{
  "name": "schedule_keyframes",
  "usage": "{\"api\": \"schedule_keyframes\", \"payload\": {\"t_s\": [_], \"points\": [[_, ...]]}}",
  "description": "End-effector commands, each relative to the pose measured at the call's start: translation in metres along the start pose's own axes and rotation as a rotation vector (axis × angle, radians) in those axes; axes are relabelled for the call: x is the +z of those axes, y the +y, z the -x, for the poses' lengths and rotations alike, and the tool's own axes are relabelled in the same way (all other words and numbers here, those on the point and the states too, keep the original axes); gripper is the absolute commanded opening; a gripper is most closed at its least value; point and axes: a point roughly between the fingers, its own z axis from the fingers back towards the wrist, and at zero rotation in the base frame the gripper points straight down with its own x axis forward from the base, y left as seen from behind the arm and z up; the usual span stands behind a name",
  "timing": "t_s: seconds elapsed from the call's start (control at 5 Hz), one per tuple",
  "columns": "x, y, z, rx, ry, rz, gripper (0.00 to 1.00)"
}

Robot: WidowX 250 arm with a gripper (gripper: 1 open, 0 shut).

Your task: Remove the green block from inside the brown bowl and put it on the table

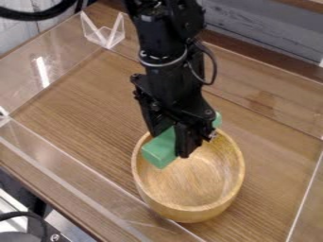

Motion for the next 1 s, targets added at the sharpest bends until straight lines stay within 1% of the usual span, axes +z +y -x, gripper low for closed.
{"api": "schedule_keyframes", "payload": {"t_s": [0.0,0.8], "points": [[0.0152,0.0004,-0.0114,0.0,-0.072,-0.003,0.0],[0.0163,-0.0011,-0.0127,-0.003,-0.084,0.009,0.0]]}}
